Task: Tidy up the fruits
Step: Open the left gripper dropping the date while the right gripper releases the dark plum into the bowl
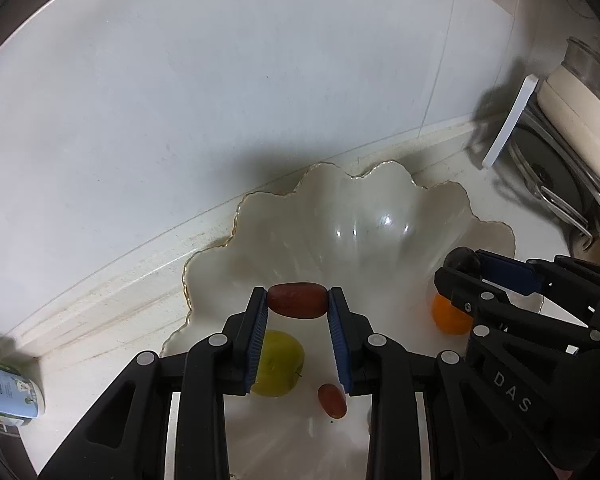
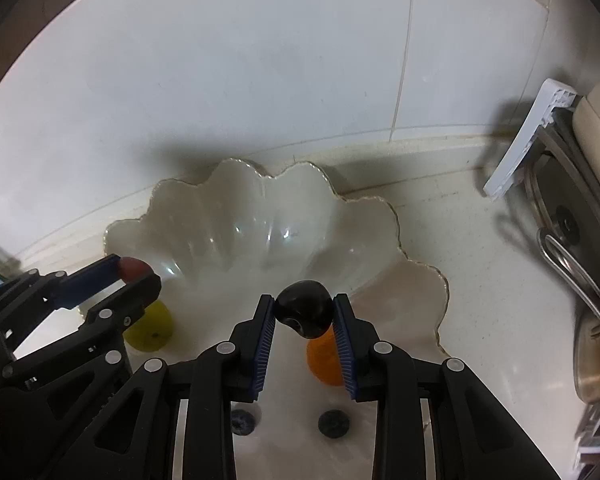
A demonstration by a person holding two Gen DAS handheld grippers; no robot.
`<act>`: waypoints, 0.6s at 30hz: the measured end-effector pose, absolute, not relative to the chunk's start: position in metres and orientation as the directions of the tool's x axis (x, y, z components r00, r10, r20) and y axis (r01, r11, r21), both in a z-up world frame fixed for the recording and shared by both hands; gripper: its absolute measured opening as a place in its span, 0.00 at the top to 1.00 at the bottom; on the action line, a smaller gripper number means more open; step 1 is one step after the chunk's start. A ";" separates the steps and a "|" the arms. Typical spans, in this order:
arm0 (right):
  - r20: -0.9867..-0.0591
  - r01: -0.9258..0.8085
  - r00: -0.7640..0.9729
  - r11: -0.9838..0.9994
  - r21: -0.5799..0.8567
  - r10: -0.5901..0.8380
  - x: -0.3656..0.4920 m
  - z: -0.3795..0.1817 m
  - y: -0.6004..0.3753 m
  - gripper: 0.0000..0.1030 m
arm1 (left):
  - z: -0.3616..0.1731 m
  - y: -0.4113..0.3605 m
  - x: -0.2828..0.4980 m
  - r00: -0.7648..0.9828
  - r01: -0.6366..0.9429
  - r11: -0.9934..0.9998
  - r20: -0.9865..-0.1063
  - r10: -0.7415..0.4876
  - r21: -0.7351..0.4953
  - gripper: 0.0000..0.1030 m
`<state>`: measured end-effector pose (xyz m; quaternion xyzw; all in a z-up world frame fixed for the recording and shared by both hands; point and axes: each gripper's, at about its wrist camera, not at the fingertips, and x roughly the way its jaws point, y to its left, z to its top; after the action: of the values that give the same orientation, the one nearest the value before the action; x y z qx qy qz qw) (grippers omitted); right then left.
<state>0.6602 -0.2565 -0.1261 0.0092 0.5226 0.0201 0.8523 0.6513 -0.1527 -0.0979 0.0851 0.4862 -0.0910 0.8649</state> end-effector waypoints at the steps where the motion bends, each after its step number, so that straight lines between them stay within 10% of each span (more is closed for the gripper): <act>1: -0.892 -0.023 0.450 0.999 0.037 0.043 0.661 -0.127 -0.257 0.70 | -0.099 -0.153 0.652 0.509 0.237 0.970 -0.858 -0.071 0.061 0.68; 18: -0.881 -0.007 0.471 0.999 0.031 0.031 0.651 -0.116 -0.259 0.61 | -0.080 -0.145 0.637 0.544 0.198 0.979 -0.836 -0.067 0.051 0.53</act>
<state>0.6515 -0.2592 -0.1163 0.0117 0.5140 0.0110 0.8577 0.6368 -0.1449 -0.0803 0.0696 0.4713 -0.0757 0.8760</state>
